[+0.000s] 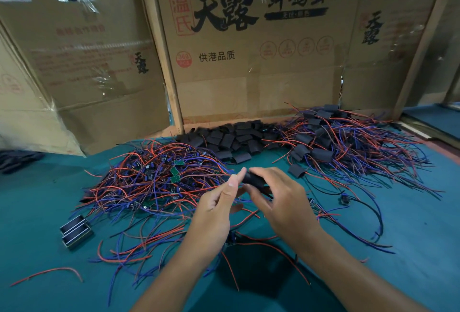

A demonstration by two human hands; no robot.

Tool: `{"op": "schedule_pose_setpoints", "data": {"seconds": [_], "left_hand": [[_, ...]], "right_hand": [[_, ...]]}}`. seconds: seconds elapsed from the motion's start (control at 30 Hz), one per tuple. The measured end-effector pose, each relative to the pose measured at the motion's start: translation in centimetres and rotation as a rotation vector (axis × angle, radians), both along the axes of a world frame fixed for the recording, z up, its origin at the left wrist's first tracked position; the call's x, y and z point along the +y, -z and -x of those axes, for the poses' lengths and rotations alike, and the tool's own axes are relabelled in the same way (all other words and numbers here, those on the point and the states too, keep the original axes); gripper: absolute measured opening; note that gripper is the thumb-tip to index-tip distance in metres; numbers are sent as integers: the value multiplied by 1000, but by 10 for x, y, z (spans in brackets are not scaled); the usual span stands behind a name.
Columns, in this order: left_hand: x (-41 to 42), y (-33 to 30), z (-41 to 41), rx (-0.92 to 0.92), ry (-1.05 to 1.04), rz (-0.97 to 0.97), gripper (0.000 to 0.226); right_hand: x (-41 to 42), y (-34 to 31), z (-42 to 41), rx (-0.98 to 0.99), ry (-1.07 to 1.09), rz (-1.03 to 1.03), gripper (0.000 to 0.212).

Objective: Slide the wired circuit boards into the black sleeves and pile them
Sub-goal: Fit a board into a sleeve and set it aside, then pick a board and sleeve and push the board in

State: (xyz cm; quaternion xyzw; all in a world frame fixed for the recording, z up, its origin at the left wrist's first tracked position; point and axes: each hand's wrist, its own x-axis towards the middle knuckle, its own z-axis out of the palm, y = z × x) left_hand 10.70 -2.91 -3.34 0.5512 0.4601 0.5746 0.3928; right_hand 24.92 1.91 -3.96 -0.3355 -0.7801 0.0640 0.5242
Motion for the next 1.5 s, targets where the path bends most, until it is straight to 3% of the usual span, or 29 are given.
{"op": "schedule_pose_setpoints", "data": {"seconds": [0.27, 0.53, 0.67, 0.77, 0.87, 0.9, 1.03, 1.2, 1.3, 1.43, 1.5], "left_hand": [[-1, 3, 0, -6, -58, -35, 43], [2, 8, 2, 28, -64, -38, 39], [4, 11, 1, 50, -46, -22, 40], [0, 12, 6, 295, -122, -99, 44], [-3, 12, 19, 910, -288, -231, 50], [-3, 11, 22, 1011, -313, -267, 51], [4, 10, 35, 1123, -413, -403, 41], [12, 13, 50, 1129, -517, -441, 35], [13, 16, 54, 1117, -536, -428, 34], [15, 17, 55, 1107, -561, -437, 32], [16, 17, 54, 1113, -556, -443, 31]], "right_hand": [[-3, -2, -2, -12, -4, 43, 20], [-8, -3, 1, -229, 96, -81, 37], [-8, -5, 2, -257, 134, -85, 24], [-4, -7, -2, -276, 166, -53, 10], [20, -13, -18, -280, 238, 17, 15], [34, -18, -26, -301, 281, 33, 18], [101, -43, -61, -361, 494, -93, 23], [167, -50, -96, -870, 642, -154, 24], [183, -43, -104, -1207, 717, -20, 27], [179, -54, -72, -1285, 721, 301, 26], [174, -60, -42, -1246, 692, 261, 11]]}}
